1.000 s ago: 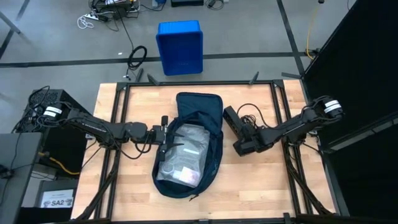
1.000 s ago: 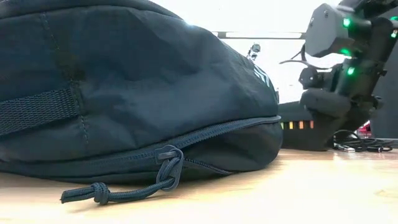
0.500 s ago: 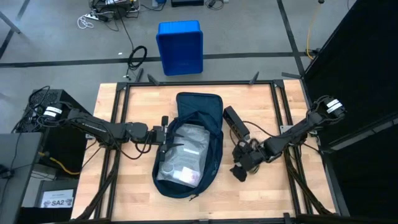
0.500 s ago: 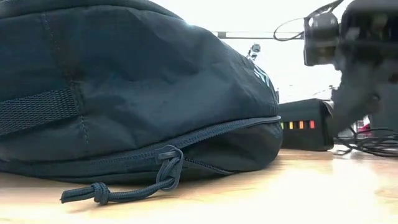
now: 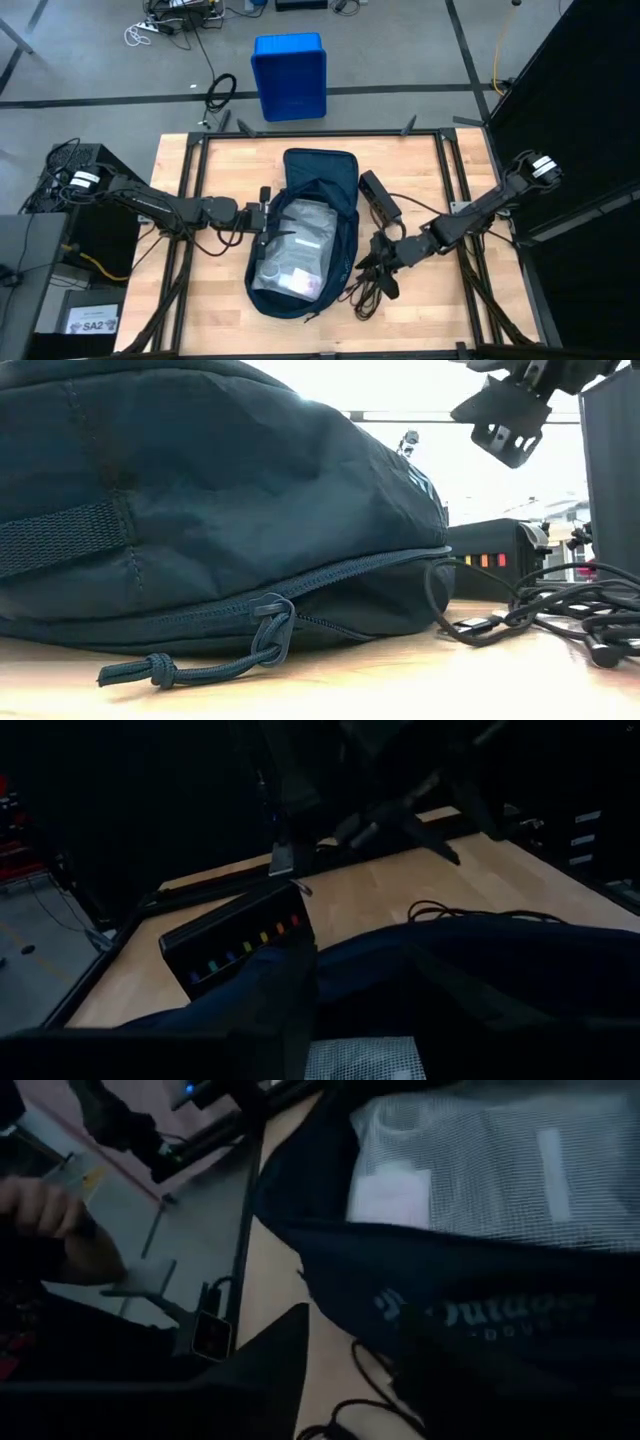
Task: Unpack backpack
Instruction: Remove the white mesh envelope from the backpack
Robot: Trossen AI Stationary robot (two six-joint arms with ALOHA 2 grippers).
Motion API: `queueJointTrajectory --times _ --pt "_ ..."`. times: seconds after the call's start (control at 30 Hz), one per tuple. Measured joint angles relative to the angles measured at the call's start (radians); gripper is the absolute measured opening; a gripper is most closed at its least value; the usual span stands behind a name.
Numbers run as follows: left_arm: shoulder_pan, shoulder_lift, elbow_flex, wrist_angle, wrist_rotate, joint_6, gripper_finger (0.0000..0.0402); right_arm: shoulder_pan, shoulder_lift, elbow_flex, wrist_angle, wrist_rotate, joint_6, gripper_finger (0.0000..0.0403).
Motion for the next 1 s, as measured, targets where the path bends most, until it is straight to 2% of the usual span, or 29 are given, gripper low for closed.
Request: queueJointTrajectory --times 0.13,0.37,0.53,0.67,0.77,1.0 --pt "0.000 0.000 0.000 -0.017 0.000 0.000 0.0119 0.035 0.045 0.000 -0.005 -0.092 0.069 0.0092" --pt "0.000 0.000 0.000 -0.017 0.002 0.001 0.0119 0.072 0.232 0.000 -0.006 -0.133 0.226 0.0010" --pt "0.000 0.000 0.000 -0.016 0.002 0.001 0.0119 0.077 0.336 0.002 -0.091 -0.242 0.401 0.0007" --pt "0.000 0.000 0.000 -0.016 0.002 0.000 0.0119 0.082 0.328 0.009 -0.245 -0.338 0.530 0.0002" --pt "0.000 0.000 0.000 -0.016 0.003 0.000 0.0119 0.087 0.287 0.008 -0.396 -0.349 0.576 0.0001" --pt "0.000 0.000 0.000 -0.017 0.002 0.000 0.0119 0.085 0.137 0.000 -0.843 -0.228 0.719 0.0000"
